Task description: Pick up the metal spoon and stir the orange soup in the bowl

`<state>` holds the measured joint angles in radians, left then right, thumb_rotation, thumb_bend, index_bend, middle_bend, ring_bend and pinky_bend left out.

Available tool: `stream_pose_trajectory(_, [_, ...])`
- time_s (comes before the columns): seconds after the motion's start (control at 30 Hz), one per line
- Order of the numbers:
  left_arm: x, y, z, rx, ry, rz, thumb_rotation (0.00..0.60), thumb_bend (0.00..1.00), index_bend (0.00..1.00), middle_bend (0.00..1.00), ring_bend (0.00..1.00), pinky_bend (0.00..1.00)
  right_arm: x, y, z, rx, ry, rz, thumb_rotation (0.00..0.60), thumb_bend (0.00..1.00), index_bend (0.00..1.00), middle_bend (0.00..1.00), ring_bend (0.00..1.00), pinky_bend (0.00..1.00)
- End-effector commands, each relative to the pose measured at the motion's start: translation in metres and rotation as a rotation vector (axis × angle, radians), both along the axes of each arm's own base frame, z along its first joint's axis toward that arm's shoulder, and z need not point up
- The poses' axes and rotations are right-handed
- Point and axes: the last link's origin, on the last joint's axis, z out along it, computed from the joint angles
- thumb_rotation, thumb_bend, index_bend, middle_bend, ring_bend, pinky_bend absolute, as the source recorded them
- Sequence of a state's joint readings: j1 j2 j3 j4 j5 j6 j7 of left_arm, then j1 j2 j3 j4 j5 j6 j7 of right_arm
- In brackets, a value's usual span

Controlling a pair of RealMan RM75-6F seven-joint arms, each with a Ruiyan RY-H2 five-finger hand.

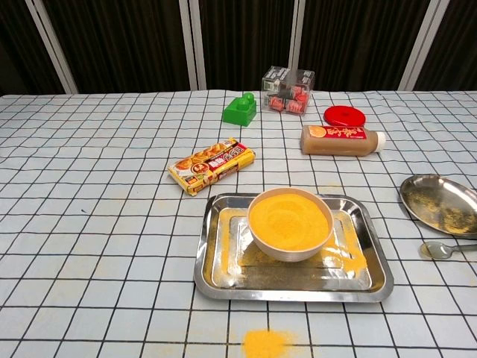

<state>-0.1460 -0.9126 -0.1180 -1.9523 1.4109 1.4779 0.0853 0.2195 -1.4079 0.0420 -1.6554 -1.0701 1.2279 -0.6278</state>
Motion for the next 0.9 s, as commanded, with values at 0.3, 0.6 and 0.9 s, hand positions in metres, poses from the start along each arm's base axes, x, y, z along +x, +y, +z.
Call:
stream_pose_trajectory(0.3, [-0.0003, 0.0001, -0.0018, -0.005, 0.004, 0.001, 0.6, 0.0, 0.0, 0.0, 0.0, 0.0, -0.007, -0.004, -0.0025, 0.009, 0.013, -0.041, 0.6, 0.58, 0.27, 0.0, 0.0, 0.0])
stream_pose_trajectory(0.6, [-0.0014, -0.0002, -0.0017, -0.001, 0.006, 0.006, 0.6, 0.0, 0.0, 0.0, 0.0, 0.0, -0.0073, -0.0071, -0.0061, 0.012, 0.01, -0.038, 0.6, 0.58, 0.21, 0.0, 0.0, 0.0])
stream_pose_trajectory(0.9, [0.0009, 0.0005, -0.0048, -0.008, 0.006, 0.001, 0.6, 0.0, 0.0, 0.0, 0.0, 0.0, -0.0092, -0.0072, -0.0071, 0.019, 0.013, -0.044, 0.6, 0.58, 0.21, 0.0, 0.0, 0.0])
